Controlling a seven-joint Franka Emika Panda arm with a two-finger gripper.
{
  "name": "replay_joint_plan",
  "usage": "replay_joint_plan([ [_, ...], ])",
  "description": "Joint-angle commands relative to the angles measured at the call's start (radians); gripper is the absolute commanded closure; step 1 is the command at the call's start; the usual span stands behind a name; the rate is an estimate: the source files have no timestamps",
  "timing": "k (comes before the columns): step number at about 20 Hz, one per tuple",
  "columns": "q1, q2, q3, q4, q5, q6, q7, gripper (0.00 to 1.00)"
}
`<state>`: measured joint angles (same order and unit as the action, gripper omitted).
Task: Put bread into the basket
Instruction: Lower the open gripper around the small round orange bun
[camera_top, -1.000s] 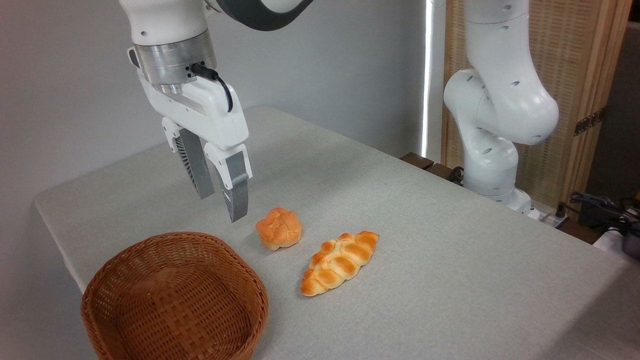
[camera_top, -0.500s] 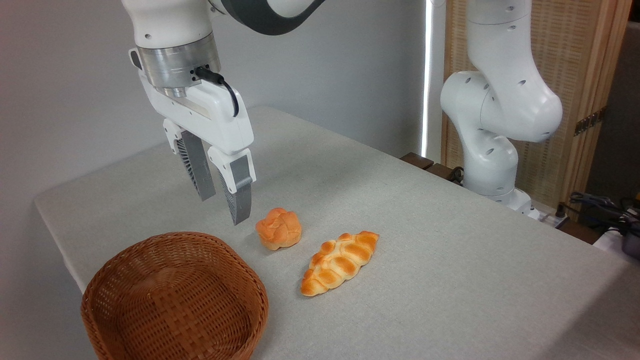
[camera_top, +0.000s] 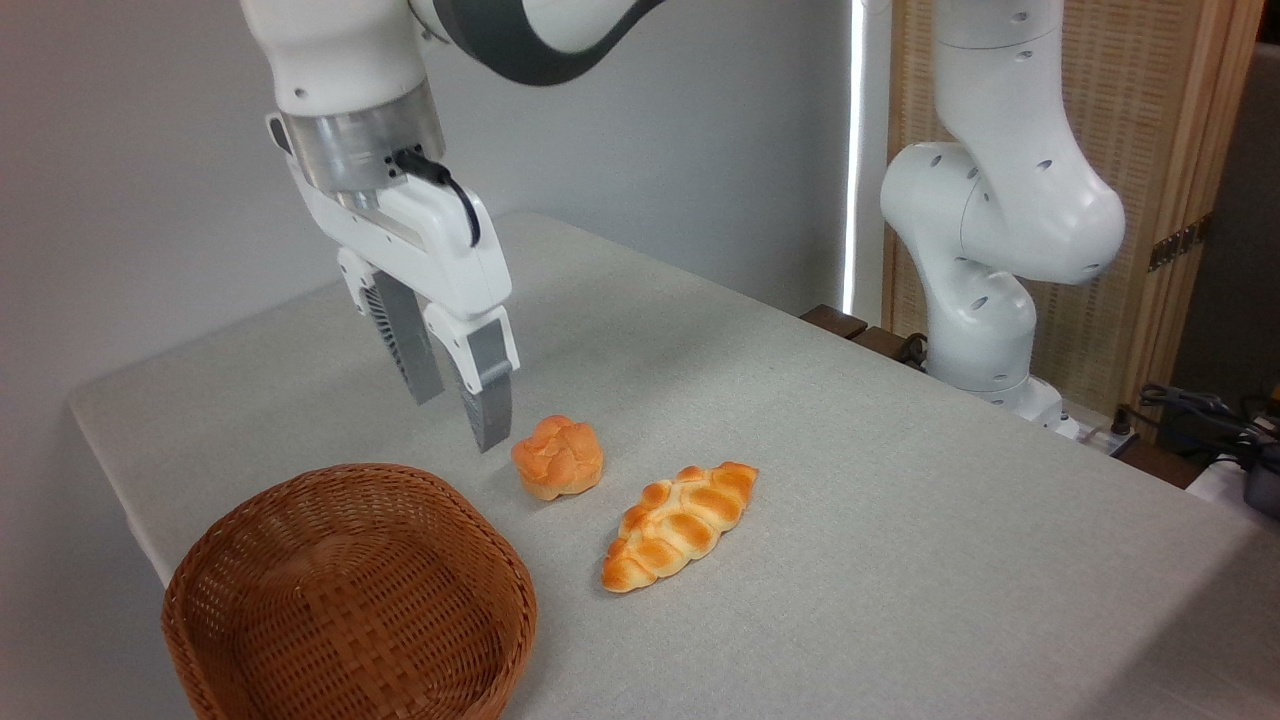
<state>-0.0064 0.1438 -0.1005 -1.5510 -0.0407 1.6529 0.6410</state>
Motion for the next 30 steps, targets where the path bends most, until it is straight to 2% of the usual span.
replay_joint_plan([
  [1, 0.011, -0.096, -0.027, -0.165, -0.007, 0.074, 0.003, 0.0],
  [3, 0.009, -0.151, -0.041, -0.265, -0.007, 0.12, 0.002, 0.0],
  [5, 0.006, -0.171, -0.05, -0.313, -0.01, 0.131, 0.002, 0.0],
  [9, -0.026, -0.219, -0.059, -0.44, -0.016, 0.178, 0.003, 0.0],
  [11, -0.03, -0.25, -0.059, -0.516, -0.045, 0.243, 0.021, 0.0],
  [13, -0.053, -0.265, -0.058, -0.579, -0.064, 0.296, 0.043, 0.0],
  [19, -0.081, -0.237, -0.061, -0.589, -0.065, 0.312, 0.046, 0.0],
  [22, -0.079, -0.216, -0.058, -0.589, -0.061, 0.333, 0.081, 0.0],
  [30, -0.081, -0.176, -0.059, -0.584, -0.053, 0.361, 0.083, 0.0],
])
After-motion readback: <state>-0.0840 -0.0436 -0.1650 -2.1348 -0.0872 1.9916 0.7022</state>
